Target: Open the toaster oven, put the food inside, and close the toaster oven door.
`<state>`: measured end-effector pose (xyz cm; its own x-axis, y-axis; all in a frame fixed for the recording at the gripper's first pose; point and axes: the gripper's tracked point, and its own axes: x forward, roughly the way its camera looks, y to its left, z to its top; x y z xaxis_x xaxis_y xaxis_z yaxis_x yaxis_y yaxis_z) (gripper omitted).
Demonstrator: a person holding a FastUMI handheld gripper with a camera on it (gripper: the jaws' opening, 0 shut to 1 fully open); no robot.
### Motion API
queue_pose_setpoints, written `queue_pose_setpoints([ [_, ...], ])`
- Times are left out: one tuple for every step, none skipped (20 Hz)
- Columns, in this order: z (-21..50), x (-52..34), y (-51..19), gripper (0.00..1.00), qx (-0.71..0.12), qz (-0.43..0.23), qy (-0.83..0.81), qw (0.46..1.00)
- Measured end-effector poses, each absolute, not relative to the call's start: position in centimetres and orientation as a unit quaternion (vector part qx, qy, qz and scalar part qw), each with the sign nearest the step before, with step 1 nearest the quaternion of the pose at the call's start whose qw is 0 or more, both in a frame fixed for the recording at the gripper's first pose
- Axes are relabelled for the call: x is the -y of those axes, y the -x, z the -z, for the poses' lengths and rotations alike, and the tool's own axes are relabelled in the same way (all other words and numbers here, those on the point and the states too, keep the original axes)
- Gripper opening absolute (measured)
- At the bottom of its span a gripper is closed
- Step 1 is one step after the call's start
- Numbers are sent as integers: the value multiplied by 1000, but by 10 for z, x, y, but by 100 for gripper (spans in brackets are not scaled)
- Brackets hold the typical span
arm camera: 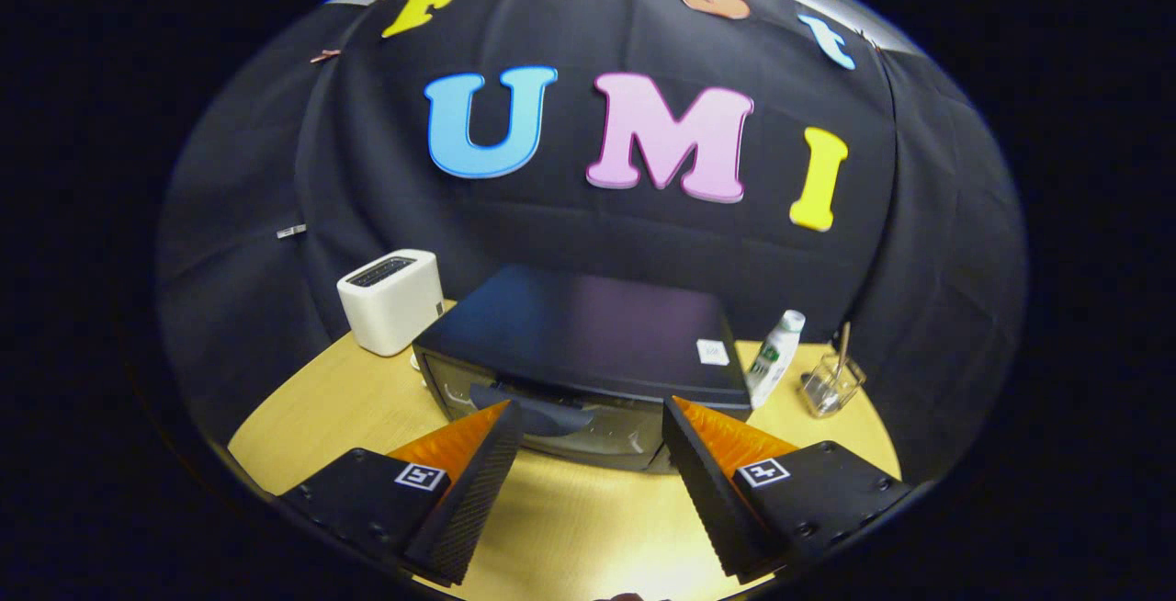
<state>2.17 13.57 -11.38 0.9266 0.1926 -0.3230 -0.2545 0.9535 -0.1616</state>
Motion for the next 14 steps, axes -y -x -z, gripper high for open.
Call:
queue_pose_setpoints([
  [98, -125, -17, 99, -131, -113, 104, 979],
  [82, -115, -12, 99, -108, -106, 107, 983],
  [67, -102, -5, 99, -88, -101, 105, 985],
  [54, -95, 3, 99, -70, -99, 102, 987],
  [42, -84, 11, 99, -57, -91, 101, 989],
  [15, -65, 6, 99, -45, -79, 101, 991],
  [3, -52, 8, 99, -30, -67, 103, 992],
  [-9, -41, 13, 99, -16, -54, 105, 993],
  [-20, -29, 18, 98, -1, -44, 109, 993],
  [-29, -18, 25, 98, 7, -32, 111, 993],
  [-35, -6, 32, 98, 11, -18, 107, 994],
  [-39, 5, 38, 98, 8, -2, 94, 996],
  [-43, 14, 44, 98, 3, 9, 73, 997],
  [-46, 19, 50, 98, 2, 18, 53, 998],
])
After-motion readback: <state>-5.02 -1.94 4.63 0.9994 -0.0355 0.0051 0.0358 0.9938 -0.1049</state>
